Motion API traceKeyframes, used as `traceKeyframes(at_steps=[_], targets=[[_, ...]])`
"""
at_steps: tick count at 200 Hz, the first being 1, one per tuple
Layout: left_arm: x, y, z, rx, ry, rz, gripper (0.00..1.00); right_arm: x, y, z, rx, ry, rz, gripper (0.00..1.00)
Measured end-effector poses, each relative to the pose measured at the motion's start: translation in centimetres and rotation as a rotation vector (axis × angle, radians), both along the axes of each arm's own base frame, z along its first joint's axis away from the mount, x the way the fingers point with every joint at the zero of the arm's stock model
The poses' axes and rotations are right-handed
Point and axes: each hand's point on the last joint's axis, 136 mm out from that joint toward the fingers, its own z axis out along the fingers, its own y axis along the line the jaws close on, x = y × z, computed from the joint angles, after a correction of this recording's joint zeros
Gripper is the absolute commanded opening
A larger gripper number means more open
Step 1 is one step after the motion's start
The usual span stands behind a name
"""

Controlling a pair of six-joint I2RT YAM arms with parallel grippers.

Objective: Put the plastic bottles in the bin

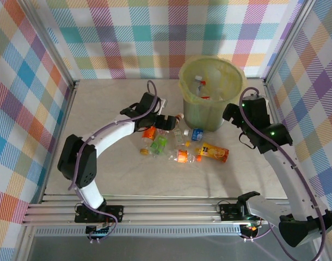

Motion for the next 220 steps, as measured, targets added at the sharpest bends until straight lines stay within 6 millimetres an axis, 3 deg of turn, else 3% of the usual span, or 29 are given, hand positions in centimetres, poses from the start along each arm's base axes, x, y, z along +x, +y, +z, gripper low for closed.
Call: traceKeyframes(at_steps=[101, 170, 220], targets=[[0.7, -1.4, -4.7, 0.195, 0.001, -0.047, 0.98, 0.4, 0.1, -1.0, 0.008, 0.000, -0.005, 1.00], [1.0, -1.2, -5.6, 0.248, -0.008, -0.053, 0.77, 0.3, 0.3, -1.7, 0.020, 0.000, 0.002, 1.00], [0.7, -1.1, -5.7, 0.265, -0.001, -0.075, 0.54, 0.3, 0.4, -1.3, 0.031, -0.014, 0.005, 1.00]])
